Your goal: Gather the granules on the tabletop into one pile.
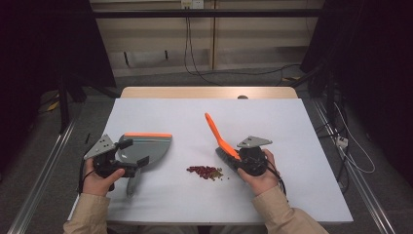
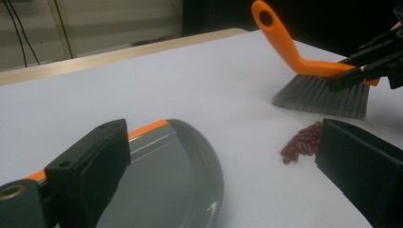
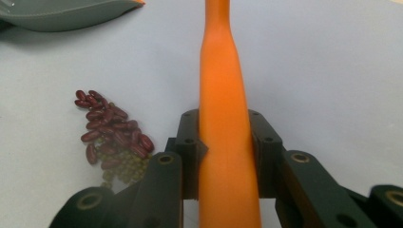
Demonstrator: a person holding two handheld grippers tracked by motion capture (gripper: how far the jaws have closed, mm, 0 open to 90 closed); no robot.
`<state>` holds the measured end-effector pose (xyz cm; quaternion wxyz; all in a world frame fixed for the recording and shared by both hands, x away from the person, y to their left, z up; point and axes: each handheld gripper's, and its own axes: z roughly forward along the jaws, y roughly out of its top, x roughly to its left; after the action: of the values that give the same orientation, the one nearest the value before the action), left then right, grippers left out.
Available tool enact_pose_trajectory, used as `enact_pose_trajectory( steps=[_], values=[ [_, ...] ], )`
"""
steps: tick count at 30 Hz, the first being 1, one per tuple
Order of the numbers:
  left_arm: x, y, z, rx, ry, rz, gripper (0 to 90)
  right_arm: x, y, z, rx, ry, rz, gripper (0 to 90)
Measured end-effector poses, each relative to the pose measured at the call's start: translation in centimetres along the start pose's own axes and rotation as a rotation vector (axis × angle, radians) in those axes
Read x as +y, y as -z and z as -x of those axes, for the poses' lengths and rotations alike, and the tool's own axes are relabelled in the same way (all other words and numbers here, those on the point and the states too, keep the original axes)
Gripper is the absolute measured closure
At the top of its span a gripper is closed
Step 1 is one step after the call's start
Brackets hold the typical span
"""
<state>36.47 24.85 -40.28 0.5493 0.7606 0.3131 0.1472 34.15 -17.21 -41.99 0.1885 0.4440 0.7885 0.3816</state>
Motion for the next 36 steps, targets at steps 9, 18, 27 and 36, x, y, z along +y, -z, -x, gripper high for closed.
enact_pose_trajectory(
  steps=[9, 18, 27, 36],
  values=[
    [-0.1, 0.0, 0.1, 0.006, 0.000, -0.021, 4.4, 0.4, -1.1, -2.2, -0.028, 0.009, 0.029, 71.3],
    [-0.5, 0.4, 0.4, 0.006, -0.001, -0.050, 4.4, 0.7, -1.8, -3.2, -0.025, -0.012, 0.064, 71.3],
    [-0.9, 0.9, 0.4, 0.009, -0.001, -0.063, 4.4, 1.3, -2.6, -3.8, -0.002, -0.031, 0.091, 71.3],
    [-1.0, 0.9, 0.5, 0.006, -0.008, -0.070, 4.4, 1.6, -3.1, -4.3, 0.007, -0.013, 0.090, 71.3]
  ],
)
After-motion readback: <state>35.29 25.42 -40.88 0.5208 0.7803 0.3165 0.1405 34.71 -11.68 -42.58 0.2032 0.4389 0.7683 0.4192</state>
